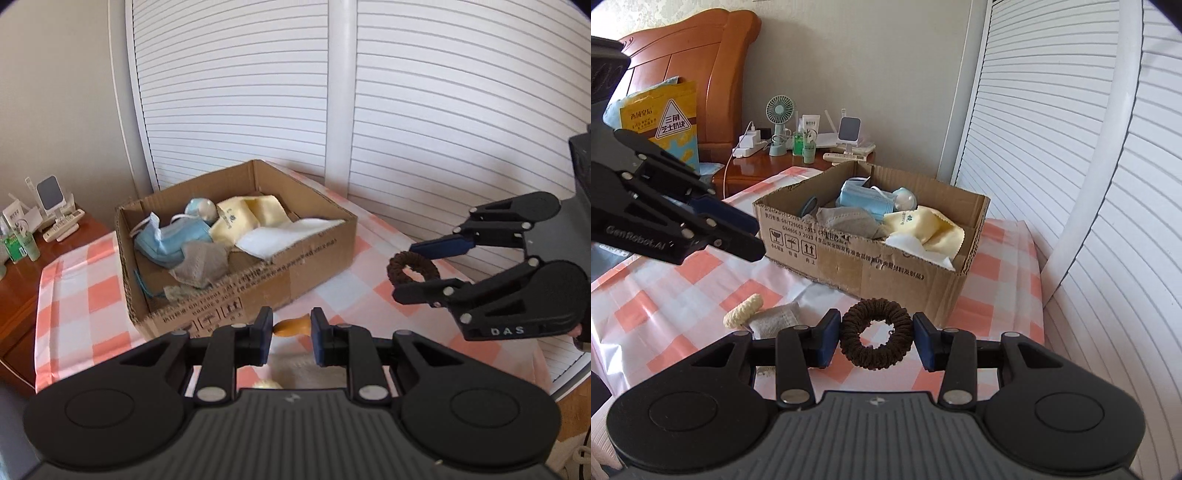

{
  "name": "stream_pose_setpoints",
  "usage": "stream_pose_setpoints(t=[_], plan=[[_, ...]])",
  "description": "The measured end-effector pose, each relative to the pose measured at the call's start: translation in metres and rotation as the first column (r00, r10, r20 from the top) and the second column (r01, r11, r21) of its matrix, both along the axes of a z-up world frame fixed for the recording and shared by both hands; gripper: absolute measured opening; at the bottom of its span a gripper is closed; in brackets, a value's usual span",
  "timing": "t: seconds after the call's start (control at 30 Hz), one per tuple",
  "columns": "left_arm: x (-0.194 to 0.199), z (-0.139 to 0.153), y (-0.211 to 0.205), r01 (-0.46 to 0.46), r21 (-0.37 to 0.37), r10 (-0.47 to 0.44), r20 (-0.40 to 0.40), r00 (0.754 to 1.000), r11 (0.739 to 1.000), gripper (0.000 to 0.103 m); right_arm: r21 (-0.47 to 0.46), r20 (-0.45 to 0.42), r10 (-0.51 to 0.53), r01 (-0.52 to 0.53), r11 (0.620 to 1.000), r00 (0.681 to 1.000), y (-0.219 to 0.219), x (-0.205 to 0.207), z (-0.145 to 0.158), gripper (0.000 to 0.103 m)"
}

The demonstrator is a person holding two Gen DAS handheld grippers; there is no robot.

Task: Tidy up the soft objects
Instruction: 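Drop the earplug into the box with the left gripper while the right drops the hair tie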

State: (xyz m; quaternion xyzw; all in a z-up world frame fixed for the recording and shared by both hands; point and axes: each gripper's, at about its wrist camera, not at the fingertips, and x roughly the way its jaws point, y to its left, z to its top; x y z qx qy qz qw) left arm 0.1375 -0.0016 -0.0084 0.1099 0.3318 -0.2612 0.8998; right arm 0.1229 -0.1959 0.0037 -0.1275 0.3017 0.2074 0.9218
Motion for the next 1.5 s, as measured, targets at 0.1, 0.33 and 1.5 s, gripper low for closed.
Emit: stream_pose_setpoints(t=[0.1, 0.33, 1.5], plan=[[0.027, 0.008, 0.0, -0.017, 0.009, 0.017, 0.03, 0.999, 1.0, 0.02, -0.001, 0.019, 0.001, -0.001, 1.0, 1.0, 0.001, 0.008, 0.006, 0.048], [0.098, 0.011, 0.008, -0.09, 0.026, 0.088, 0.051, 0.995, 0.996, 0.02, 0.01, 0.027, -0.009, 0.008, 1.0, 1.0, 0.001, 0.025, 0.009, 0.048], [-0.02, -0.009, 0.057, -0.379, -0.045, 0.381, 0.104, 0.919, 0.924, 0.102, 0.033, -0.053, -0.127, 0.129, 0.991, 0.99, 0.047, 0.153, 0.036, 0.048]])
